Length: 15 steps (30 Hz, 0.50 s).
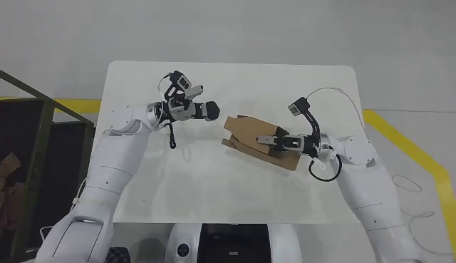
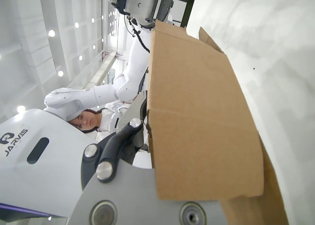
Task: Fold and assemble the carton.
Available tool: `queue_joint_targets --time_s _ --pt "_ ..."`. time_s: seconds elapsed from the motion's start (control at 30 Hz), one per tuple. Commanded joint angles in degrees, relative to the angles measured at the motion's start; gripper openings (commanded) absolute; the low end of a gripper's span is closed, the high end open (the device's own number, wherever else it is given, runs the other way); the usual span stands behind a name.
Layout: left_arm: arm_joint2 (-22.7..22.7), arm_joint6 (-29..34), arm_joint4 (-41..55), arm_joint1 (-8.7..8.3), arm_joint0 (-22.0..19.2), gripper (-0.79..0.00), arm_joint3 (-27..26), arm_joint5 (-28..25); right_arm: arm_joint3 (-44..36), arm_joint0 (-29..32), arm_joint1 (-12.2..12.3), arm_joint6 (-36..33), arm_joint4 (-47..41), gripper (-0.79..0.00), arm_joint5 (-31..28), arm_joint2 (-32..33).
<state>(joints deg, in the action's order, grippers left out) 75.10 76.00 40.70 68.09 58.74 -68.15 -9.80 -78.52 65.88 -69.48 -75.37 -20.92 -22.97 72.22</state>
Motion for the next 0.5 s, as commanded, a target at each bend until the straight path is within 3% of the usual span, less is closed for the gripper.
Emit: queue_joint_targets --time_s 0.0,0.13,0.47 --pt "0.2 1.7 0.5 -0.19 0.2 0.0 -0.3 0.9 2.2 -1.9 0.1 -3.6 -0.6 -0.785 0.0 -0.5" --pt "-0.3 3.9 1.1 -0.3 0.3 0.0 -0.7 2.1 4.7 -5.1 0.2 -7.1 -2.0 -0.785 1.1 -2.1" --pt "-4.7 4.9 1.5 0.35 -0.6 0.0 -0.6 3.2 7.5 -7.6 0.4 -6.8 -5.0 -0.785 0.8 -5.9"
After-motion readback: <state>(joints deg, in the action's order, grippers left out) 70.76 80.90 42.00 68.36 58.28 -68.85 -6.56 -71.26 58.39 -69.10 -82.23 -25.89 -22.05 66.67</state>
